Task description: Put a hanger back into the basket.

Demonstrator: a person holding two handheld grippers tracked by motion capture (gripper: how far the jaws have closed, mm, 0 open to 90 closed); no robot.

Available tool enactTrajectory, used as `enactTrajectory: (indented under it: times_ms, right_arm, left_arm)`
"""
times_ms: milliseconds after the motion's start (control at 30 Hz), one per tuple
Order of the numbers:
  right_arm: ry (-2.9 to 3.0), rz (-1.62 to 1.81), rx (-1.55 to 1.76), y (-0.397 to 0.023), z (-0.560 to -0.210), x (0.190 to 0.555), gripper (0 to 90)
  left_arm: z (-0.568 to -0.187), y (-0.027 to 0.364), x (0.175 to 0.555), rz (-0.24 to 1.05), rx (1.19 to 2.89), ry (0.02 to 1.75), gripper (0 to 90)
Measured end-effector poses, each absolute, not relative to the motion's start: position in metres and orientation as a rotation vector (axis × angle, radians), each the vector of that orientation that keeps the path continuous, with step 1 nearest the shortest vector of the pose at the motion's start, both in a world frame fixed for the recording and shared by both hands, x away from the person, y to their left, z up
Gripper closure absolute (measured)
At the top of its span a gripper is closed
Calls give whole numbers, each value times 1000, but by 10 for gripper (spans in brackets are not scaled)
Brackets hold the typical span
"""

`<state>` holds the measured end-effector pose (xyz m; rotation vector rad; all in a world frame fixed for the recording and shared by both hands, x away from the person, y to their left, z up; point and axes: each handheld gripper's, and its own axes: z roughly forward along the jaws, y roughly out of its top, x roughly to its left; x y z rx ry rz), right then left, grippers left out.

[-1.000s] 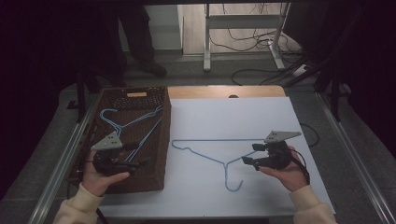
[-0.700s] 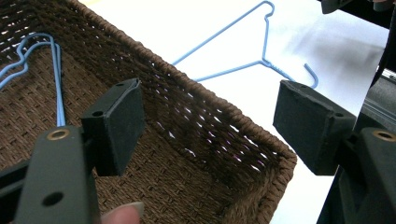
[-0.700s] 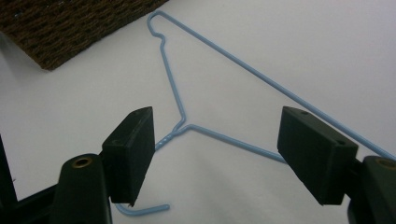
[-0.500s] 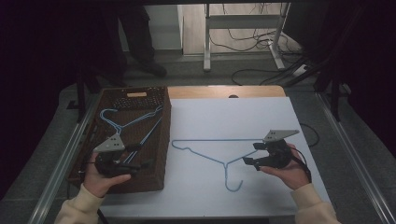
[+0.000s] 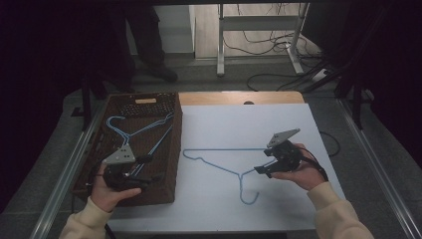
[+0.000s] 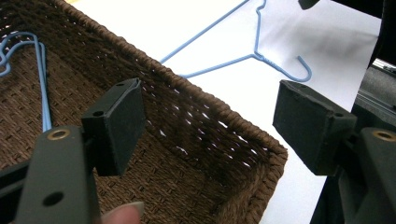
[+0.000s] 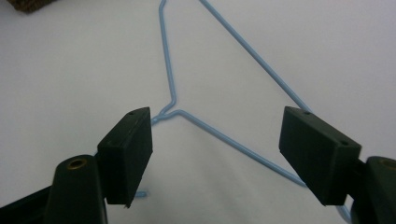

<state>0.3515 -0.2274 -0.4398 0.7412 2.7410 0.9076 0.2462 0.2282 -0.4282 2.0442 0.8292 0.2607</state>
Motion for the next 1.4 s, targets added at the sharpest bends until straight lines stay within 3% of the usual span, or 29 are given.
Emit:
enactTrajectory:
  times_ms: [900, 1400]
  right_arm:
    - [2958, 537, 462, -178, -482, 381, 403]
    - [3001, 425, 400, -174, -496, 388, 481]
  left_arm:
    - [-430, 225, 243, 252, 2057, 817, 253]
    - [-431, 226, 244, 250, 2055, 821, 255]
